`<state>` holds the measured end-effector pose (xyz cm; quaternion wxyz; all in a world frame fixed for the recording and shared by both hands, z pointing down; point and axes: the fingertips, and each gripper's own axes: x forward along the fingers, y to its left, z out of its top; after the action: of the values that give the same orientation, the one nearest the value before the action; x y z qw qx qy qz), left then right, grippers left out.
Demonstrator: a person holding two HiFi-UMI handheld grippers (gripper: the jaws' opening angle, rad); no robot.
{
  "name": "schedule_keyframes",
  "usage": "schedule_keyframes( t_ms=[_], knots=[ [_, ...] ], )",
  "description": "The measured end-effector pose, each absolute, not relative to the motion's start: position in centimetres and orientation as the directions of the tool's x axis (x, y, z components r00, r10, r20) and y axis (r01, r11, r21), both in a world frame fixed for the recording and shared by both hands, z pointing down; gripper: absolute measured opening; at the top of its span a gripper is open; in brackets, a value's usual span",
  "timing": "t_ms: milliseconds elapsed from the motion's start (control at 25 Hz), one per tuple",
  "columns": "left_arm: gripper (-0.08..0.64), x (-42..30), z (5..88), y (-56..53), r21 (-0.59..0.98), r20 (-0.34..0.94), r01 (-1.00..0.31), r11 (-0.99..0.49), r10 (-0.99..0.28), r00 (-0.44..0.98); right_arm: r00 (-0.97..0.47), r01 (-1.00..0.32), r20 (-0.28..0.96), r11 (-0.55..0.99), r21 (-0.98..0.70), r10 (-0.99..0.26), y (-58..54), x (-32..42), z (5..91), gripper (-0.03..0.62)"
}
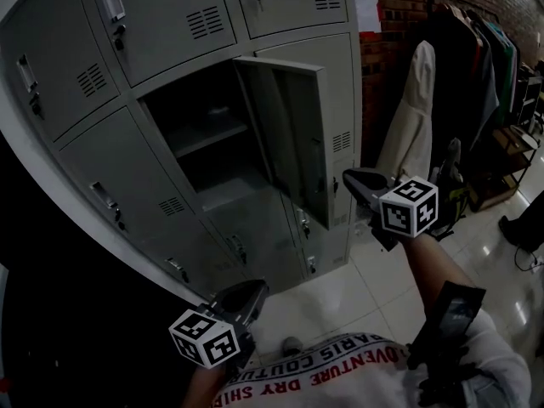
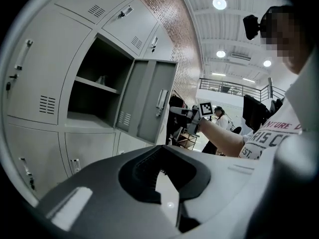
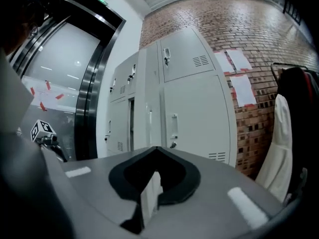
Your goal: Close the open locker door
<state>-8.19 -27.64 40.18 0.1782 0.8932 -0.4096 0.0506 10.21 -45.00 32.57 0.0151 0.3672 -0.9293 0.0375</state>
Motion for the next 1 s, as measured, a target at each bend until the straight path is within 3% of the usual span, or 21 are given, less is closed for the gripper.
schedule_keyframes(
  t_ms=[520, 1000],
  knots=[
    [0.005, -8.8, 40.0, -29.3, 0.274, 0.256, -0.735, -0.620, -0.690, 0.677, -0.722, -0.691, 0.036, 0.722, -0.029, -0.691, -47.8, 7.9, 31.0, -0.011],
    [0.005, -9.8, 40.4, -30.9, 0.342, 0.235, -0.685, -0.644, -0.647, 0.725, -0.830, -0.558, 0.022, 0.829, -0.047, -0.557, -43.9, 1.1, 31.1, -0.011]
  ],
)
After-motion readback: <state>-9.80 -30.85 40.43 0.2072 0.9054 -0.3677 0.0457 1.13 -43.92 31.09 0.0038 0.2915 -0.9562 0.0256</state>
